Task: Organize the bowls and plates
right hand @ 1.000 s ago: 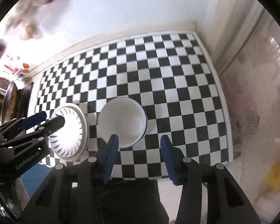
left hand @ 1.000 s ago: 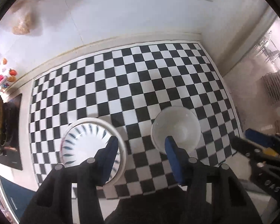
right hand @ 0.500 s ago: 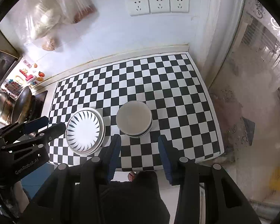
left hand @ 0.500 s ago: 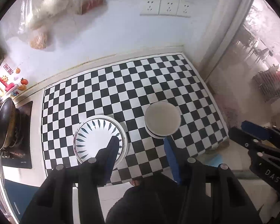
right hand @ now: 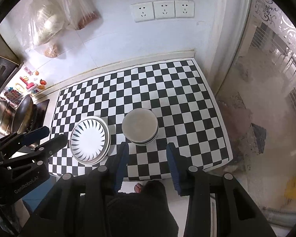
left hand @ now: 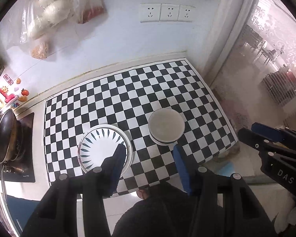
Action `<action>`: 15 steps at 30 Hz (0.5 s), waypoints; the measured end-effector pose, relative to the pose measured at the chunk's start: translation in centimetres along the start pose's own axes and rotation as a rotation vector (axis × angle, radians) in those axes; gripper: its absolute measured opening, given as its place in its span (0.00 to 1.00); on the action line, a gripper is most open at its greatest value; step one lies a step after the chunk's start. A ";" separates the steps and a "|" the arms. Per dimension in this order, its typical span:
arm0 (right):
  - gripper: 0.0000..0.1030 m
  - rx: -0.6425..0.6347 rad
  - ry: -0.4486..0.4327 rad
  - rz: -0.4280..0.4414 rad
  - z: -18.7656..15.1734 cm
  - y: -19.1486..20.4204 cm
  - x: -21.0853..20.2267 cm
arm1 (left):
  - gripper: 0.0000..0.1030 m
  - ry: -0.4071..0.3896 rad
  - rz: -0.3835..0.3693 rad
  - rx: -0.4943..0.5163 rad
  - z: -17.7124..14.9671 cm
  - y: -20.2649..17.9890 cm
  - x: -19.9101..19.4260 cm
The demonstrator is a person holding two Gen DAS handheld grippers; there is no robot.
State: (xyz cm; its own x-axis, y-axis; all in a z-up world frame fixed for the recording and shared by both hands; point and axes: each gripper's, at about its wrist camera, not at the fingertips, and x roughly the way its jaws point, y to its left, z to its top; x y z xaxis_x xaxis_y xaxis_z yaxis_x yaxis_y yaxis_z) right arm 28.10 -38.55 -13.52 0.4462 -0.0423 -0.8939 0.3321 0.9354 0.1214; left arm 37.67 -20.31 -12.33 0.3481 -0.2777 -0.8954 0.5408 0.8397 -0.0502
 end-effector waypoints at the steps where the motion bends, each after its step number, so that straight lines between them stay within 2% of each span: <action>1: 0.41 -0.001 0.005 -0.002 0.1 0.0 0.3 | 0.46 0.003 0.002 -0.005 0.0 0.1 0.3; 9: 0.41 0.017 0.042 -0.019 1.3 -0.9 4.1 | 0.46 0.065 0.017 -0.039 0.5 1.2 4.7; 15: 0.41 0.035 0.084 -0.023 2.5 -1.7 8.5 | 0.46 0.126 0.036 -0.034 1.1 1.5 9.2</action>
State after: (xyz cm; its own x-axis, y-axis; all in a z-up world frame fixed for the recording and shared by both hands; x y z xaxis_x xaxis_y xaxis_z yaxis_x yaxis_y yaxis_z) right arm 33.43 -41.40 -20.26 0.3673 -0.0322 -0.9295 0.3711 0.9215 0.1147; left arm 42.57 -22.16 -20.17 0.2666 -0.1879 -0.9453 0.5028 0.8639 -0.0299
